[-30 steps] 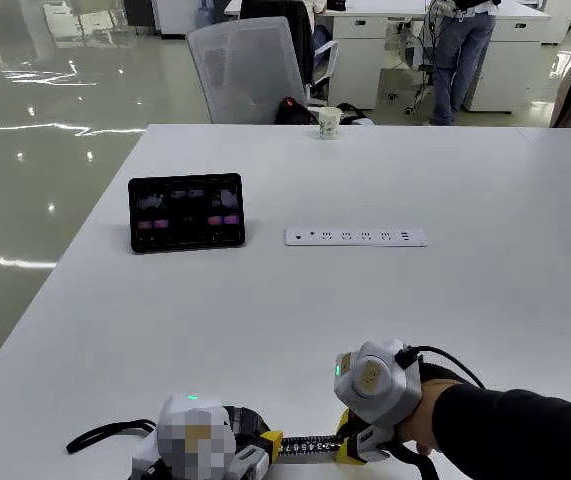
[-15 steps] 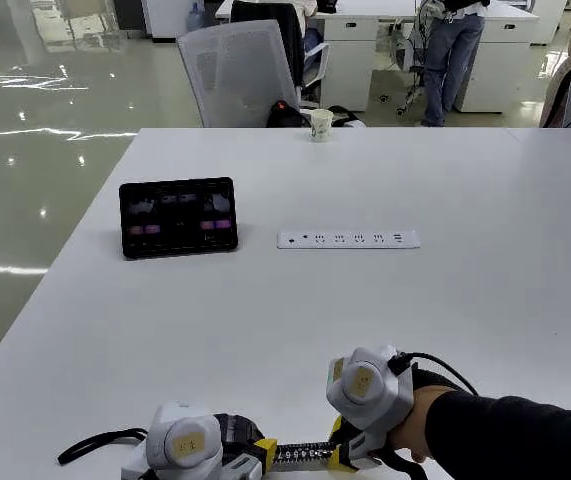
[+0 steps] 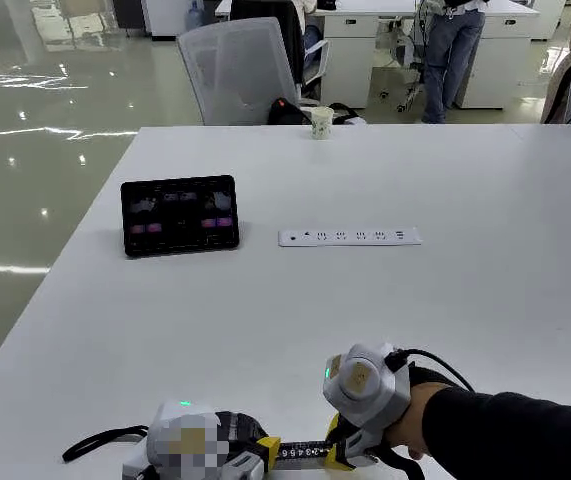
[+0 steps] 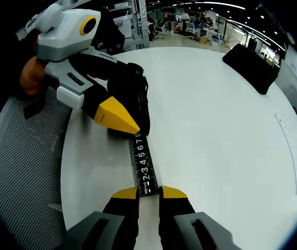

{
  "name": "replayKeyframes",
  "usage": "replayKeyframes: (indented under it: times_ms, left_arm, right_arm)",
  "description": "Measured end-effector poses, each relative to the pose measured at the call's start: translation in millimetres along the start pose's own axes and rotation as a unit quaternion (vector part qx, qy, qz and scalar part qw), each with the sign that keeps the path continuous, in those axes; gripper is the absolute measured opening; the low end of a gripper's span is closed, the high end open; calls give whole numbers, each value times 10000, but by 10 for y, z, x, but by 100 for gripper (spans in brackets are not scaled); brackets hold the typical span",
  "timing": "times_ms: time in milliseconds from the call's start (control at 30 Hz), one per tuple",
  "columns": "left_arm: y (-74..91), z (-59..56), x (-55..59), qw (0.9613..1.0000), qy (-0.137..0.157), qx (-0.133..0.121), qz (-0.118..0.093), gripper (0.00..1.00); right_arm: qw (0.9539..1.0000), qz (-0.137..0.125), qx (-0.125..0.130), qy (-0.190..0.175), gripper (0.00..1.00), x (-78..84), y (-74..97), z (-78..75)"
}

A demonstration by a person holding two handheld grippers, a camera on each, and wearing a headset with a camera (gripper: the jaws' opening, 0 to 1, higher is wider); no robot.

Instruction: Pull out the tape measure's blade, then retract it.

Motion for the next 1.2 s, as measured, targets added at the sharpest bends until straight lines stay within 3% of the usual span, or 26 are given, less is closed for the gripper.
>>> replayKeyframes:
  times_ms: [333, 667, 800, 1200]
  left_arm:
    - [9, -5, 10, 10000, -18, 12, -12, 61]
    - [11, -3, 12, 10000, -35, 59, 10, 61]
    - [10, -5, 10, 10000, -40, 65, 12, 61]
    - [9, 11, 2, 9999, 32, 85, 49, 61]
  right_arm:
    - [9999, -82, 129, -75, 11, -19, -25, 29]
    - [9998, -163, 106, -25, 11, -54, -51, 39]
    - [9995, -259, 95, -169, 12, -63, -61, 40]
    - [9995, -311, 50, 20, 11, -170, -128, 29]
Point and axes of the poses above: the centre of the closed fingertips' face, and the gripper's own axes: y roughly backward along the fingers, z roughly to its left, x roughly out of its underside, the point moved 5 cm from there along y, roughly backward along the fingers, and after that the axes turned 15 degrees about -x, right-handed, at the moved point
